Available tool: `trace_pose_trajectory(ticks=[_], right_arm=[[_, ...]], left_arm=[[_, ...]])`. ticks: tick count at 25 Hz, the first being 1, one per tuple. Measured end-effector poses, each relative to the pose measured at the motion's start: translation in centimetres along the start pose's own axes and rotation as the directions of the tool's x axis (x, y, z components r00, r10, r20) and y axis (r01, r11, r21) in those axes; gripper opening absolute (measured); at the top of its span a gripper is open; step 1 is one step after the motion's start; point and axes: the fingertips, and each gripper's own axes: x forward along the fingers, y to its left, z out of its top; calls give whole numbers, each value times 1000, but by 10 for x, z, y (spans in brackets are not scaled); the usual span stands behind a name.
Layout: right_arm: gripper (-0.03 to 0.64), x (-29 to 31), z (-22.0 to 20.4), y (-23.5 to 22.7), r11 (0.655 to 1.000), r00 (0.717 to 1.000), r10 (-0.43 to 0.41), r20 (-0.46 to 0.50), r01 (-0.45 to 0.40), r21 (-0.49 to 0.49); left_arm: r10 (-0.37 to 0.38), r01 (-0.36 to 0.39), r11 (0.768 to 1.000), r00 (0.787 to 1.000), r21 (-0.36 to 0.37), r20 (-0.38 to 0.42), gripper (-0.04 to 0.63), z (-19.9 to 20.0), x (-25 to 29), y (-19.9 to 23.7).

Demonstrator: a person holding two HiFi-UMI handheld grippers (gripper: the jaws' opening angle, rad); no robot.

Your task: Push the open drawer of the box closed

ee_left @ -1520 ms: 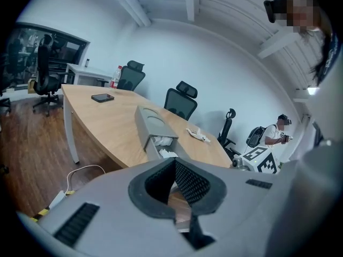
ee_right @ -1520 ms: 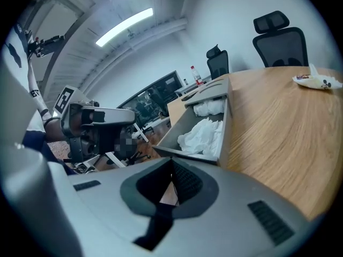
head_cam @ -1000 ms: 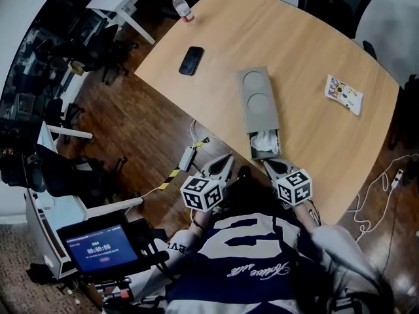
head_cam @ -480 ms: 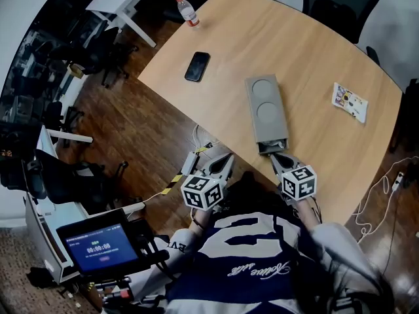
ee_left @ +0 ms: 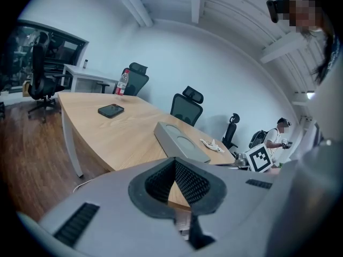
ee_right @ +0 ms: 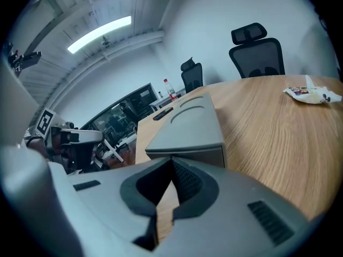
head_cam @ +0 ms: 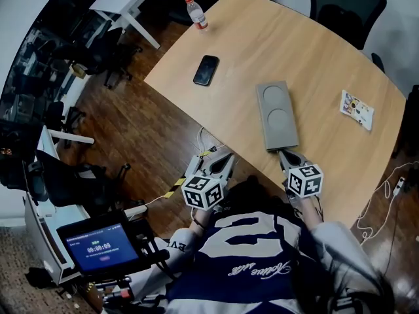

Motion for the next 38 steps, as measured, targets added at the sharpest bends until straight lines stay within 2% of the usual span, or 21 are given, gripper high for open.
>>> trace_pose_trajectory(ticks=[8,13,19,25,30,35,38], right_arm=[[-2,-11,-9,-5,996,998,-40,50,36,76],[-2,-19,-18,-3,993,994,-83,68,77,87],[-2,-6,-1,4,987,989,-128,74,120,106],[-2,-31,-22,-4,978,984,-168,52,161,130],[-2,-42,-26,-3,979,984,-171,57,163,126],[-2,-52,-28,4,989,991,-121,63,115,92],[-2,-69,-37,8,996,996,-73,55,70,52]], left_arm=[[-18,18,1000,1000,13,4,3,-3,-3,7],[-71,71,997,997,29,-12,3,-9,-1,0],[-142,144,989,988,36,-53,3,9,22,12],[-198,201,979,977,43,-75,3,-2,31,-10],[-188,191,980,980,50,-58,3,-1,25,-16],[-143,144,989,989,39,-31,3,-8,14,-26],[-129,130,992,991,2,-13,3,-19,9,-42]])
